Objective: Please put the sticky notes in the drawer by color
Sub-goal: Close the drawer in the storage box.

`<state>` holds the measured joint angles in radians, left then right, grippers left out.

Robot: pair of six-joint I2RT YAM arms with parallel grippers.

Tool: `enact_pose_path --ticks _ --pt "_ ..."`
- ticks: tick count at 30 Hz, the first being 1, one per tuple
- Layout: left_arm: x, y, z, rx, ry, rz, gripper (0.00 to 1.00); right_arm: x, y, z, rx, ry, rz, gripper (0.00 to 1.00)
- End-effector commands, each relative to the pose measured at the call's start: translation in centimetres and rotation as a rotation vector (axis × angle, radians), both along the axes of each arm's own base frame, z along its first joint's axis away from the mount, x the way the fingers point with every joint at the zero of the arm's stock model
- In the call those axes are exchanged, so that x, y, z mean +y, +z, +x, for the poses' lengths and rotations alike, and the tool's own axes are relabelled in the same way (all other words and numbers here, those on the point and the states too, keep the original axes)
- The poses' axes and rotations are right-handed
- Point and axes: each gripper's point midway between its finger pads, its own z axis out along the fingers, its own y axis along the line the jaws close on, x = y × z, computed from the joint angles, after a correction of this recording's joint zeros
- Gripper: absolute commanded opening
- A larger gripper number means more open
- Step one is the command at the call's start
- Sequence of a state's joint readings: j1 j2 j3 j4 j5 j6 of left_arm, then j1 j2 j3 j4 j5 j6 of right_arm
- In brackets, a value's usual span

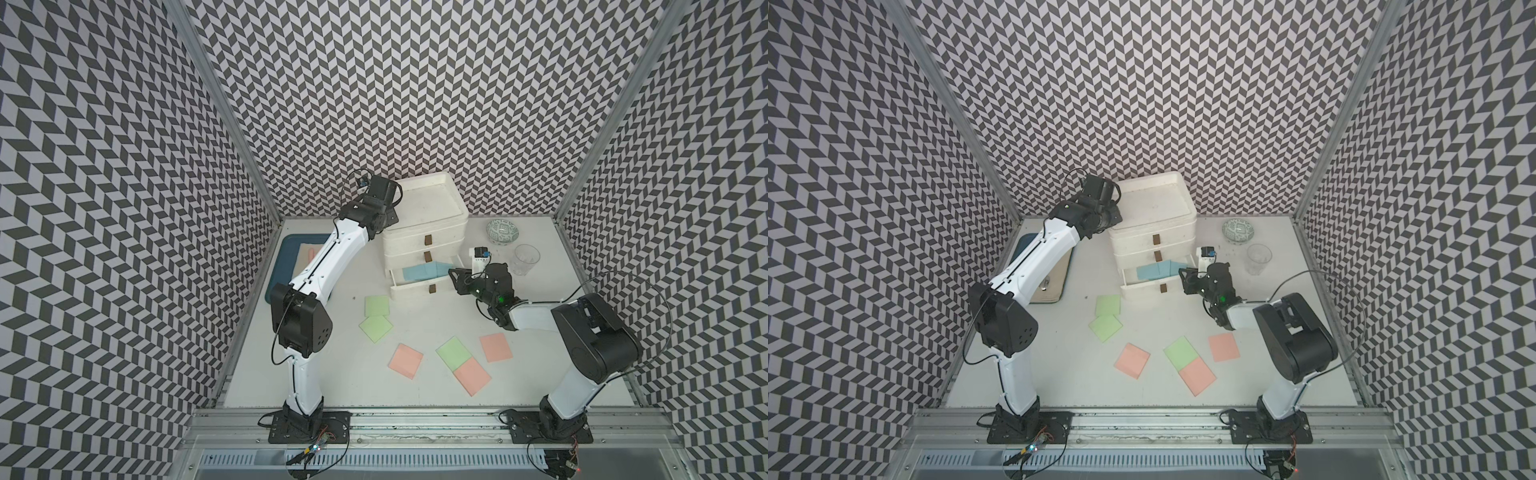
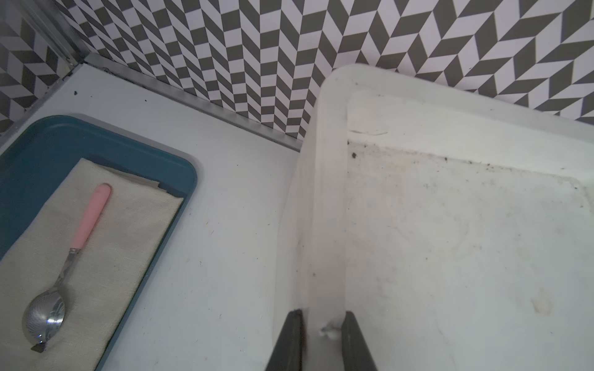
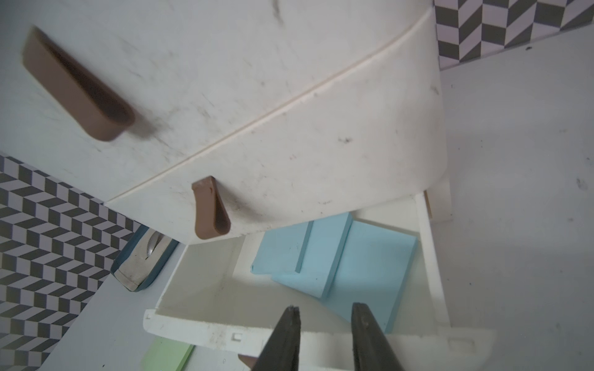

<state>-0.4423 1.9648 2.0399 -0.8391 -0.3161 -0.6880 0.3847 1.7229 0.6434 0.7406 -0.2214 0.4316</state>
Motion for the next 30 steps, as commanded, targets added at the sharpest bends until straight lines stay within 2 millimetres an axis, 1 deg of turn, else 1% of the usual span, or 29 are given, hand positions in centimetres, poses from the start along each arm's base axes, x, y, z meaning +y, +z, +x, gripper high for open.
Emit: enact_pose_path --ticks 1,5,7,10,12,13,15,19,22,27,30 --pt "-0.5 -0.3 -0.5 0.024 0.003 -0.084 0.04 0.8 -0.1 -1.5 0.001 0.002 0.090 0.31" --pt "-0.9 -0.4 -0.8 0.031 -0.025 -0.078 0.04 2.0 0.3 -3.6 -0.009 0.007 0.086 0.31" --pt "-1.0 -0.5 -0.8 0.035 -0.038 -0.079 0.04 3.1 0.4 -4.8 -0.003 0.031 0.080 0.32" --pt "-1.3 -0.8 -0.9 0.034 -0.052 -0.085 0.04 4.8 -0.5 -6.3 0.032 0.053 0.072 0.32" --pt "-1.5 -0.8 -1.1 0.028 -0.065 -0.095 0.04 5.7 -1.4 -6.7 0.045 0.062 0.072 0.33" --pt "-1.6 -0.9 -1.2 0.027 -0.071 -0.099 0.04 6.0 -1.7 -6.6 0.045 0.061 0.068 0.34" --pt "-1.5 -1.1 -1.5 0.023 -0.077 -0.103 0.04 6.3 -2.3 -5.6 0.046 0.040 0.046 0.35" --pt "-1.2 -1.5 -1.9 0.025 -0.085 -0.093 0.03 6.0 -2.6 -3.4 0.035 -0.028 0.001 0.35" --pt "-1.1 -1.7 -2.0 0.031 -0.090 -0.082 0.03 5.8 -2.7 -2.3 0.024 -0.058 -0.016 0.34" --pt "-1.2 -1.8 -2.2 0.033 -0.103 -0.083 0.03 6.5 -2.0 -1.0 -0.003 -0.067 -0.005 0.24" --pt "-1.3 -1.9 -2.3 0.037 -0.112 -0.087 0.03 6.9 -1.2 -0.4 -0.029 -0.075 0.031 0.22"
